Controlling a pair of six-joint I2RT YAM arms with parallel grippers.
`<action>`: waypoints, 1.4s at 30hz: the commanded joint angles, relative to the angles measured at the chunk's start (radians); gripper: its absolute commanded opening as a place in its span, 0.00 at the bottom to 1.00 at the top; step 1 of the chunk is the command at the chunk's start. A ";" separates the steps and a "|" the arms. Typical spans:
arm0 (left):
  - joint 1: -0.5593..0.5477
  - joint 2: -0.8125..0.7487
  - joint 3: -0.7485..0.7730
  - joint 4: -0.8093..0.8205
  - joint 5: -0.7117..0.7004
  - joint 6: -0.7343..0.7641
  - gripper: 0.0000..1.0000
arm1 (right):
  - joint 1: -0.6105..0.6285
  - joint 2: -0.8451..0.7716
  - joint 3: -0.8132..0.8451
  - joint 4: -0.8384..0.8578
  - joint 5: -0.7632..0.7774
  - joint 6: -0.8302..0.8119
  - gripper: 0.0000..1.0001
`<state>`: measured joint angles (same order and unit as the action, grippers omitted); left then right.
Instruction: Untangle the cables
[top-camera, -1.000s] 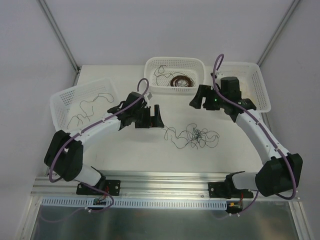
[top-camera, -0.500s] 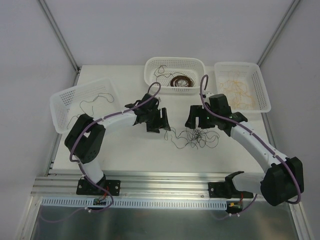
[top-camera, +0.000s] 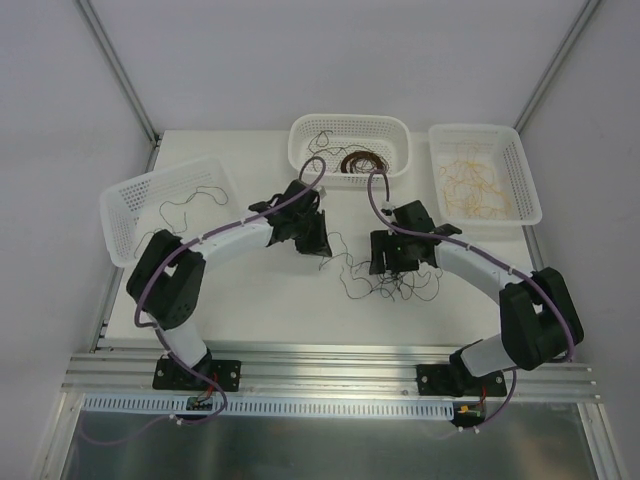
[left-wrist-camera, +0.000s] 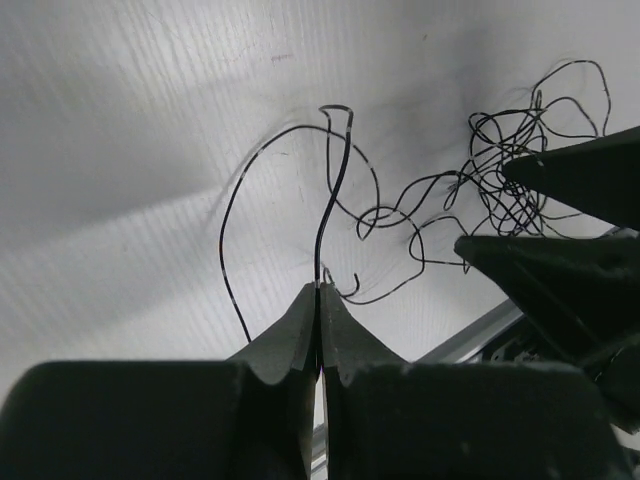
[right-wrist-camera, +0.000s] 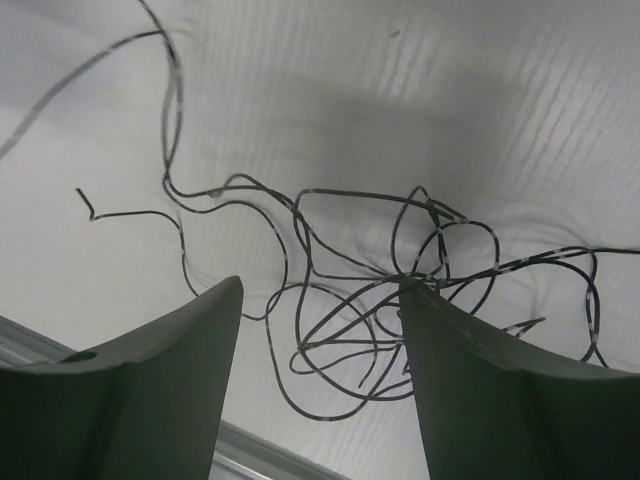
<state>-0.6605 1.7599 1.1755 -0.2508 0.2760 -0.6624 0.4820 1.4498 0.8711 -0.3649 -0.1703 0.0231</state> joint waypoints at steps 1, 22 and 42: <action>0.053 -0.175 0.039 -0.056 -0.083 0.119 0.00 | 0.000 0.012 -0.009 -0.035 0.048 -0.005 0.66; 0.596 -0.432 0.869 -0.582 -0.170 0.383 0.00 | -0.221 -0.072 -0.115 -0.143 0.043 0.074 0.29; 0.647 -0.307 1.053 -0.561 -0.210 0.406 0.00 | -0.232 -0.193 -0.031 -0.218 0.003 -0.005 0.78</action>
<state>-0.0242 1.4593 2.1895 -0.8364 0.0769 -0.2752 0.2565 1.3067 0.7860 -0.5365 -0.1612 0.0452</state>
